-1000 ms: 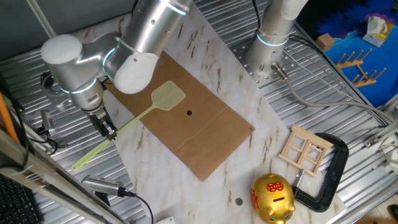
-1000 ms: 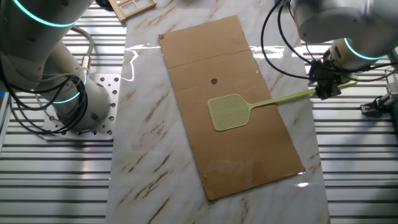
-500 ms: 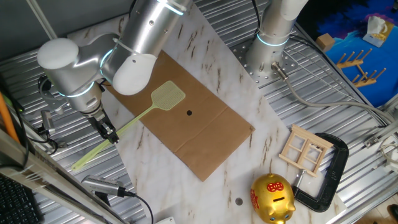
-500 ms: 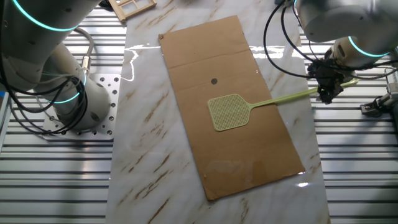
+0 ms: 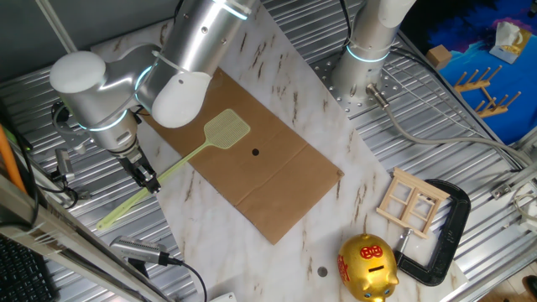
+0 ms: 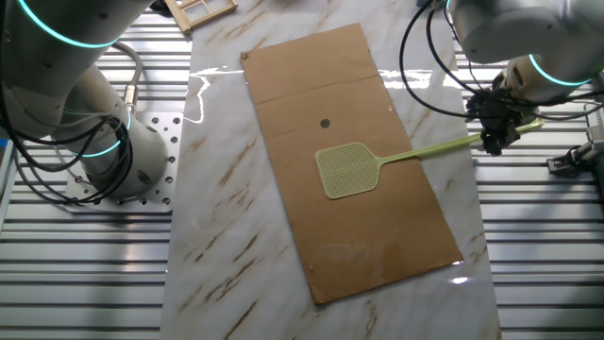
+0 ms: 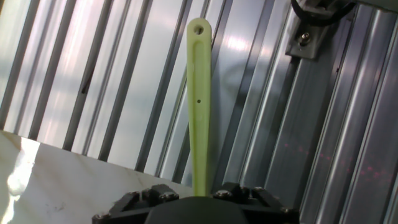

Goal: Swat with a flyswatter

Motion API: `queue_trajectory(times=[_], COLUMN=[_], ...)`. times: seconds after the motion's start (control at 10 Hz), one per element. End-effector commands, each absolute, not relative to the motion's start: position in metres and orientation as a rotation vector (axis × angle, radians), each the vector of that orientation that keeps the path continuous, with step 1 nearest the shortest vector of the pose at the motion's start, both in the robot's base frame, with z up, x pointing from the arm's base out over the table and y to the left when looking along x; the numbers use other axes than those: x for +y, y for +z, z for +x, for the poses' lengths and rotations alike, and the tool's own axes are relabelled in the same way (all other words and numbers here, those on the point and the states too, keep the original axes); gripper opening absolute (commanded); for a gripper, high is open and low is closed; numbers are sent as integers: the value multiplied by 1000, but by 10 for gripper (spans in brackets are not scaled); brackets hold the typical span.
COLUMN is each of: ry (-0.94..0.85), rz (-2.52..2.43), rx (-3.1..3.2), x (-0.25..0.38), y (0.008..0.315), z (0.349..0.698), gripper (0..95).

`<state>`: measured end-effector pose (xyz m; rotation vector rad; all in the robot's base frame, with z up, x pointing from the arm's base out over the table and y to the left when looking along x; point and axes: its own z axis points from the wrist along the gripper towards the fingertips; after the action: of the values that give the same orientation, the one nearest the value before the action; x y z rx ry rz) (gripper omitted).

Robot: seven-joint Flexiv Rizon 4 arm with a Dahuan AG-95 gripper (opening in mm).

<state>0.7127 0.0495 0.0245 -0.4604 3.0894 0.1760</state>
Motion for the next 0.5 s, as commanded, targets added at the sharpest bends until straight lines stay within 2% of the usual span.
queue_trajectory(times=[0.1, 0.5], ry=[180, 174], rz=[-455, -450], rx=[3088, 3090], x=[50, 50], y=[24, 24], z=[713, 713], gripper=[190, 190])
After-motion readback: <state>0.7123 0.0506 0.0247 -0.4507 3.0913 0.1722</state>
